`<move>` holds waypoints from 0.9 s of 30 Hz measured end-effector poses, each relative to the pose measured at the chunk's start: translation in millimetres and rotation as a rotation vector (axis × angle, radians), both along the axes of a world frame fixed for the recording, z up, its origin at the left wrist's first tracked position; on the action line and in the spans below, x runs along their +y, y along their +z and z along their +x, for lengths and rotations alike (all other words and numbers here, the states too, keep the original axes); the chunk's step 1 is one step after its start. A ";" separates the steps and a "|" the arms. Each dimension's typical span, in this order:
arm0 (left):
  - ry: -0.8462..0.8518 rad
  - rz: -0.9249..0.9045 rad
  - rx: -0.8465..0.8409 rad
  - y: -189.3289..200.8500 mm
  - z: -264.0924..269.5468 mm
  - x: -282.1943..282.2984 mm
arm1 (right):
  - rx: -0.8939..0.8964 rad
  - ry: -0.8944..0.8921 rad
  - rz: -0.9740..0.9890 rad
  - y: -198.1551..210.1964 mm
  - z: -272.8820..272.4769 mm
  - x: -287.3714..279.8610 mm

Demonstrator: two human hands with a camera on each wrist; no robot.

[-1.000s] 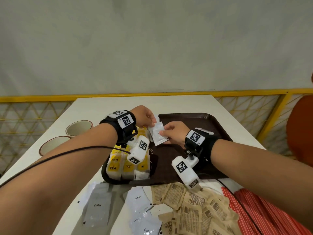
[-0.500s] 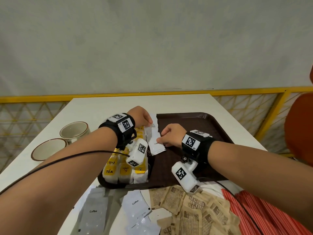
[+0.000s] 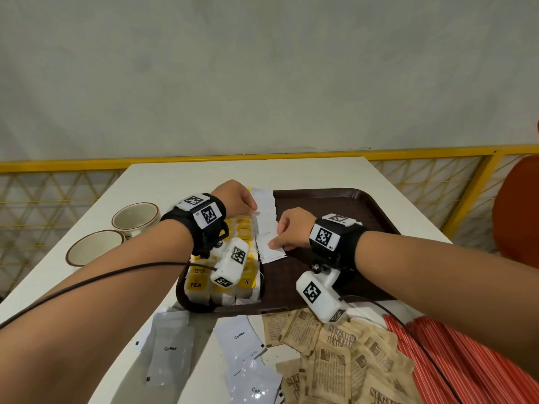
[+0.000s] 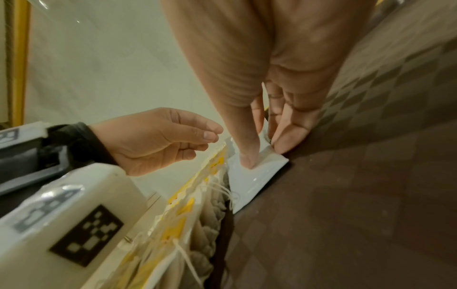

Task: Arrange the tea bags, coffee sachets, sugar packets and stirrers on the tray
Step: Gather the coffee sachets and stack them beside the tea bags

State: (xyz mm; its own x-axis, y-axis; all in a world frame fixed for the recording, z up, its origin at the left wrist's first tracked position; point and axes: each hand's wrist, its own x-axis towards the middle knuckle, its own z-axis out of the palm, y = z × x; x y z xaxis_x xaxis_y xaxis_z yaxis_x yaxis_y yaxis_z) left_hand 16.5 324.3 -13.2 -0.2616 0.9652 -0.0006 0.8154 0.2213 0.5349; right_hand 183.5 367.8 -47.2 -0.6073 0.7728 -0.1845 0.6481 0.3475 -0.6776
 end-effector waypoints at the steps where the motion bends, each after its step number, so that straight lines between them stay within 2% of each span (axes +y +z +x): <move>1: 0.007 0.006 -0.010 0.3 -1.8 -1.8 | -0.014 0.019 0.002 1.6 0.3 0.5; 10: 0.031 0.037 -0.064 -5.2 -6.1 -13.0 | -0.093 0.072 0.039 5.3 -5.7 0.5; 27: 0.041 -0.018 -0.017 0.3 3.3 -9.5 | -0.020 0.030 0.002 7.2 -4.5 1.6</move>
State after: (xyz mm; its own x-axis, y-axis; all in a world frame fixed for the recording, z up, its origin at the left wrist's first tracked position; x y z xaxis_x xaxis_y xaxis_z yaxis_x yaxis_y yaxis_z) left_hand 19.8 314.8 -12.9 -0.3007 0.9534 -0.0226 0.7964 0.2641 0.5441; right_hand 179.0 369.4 -40.0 -0.6261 0.7548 -0.1958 0.6511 0.3678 -0.6639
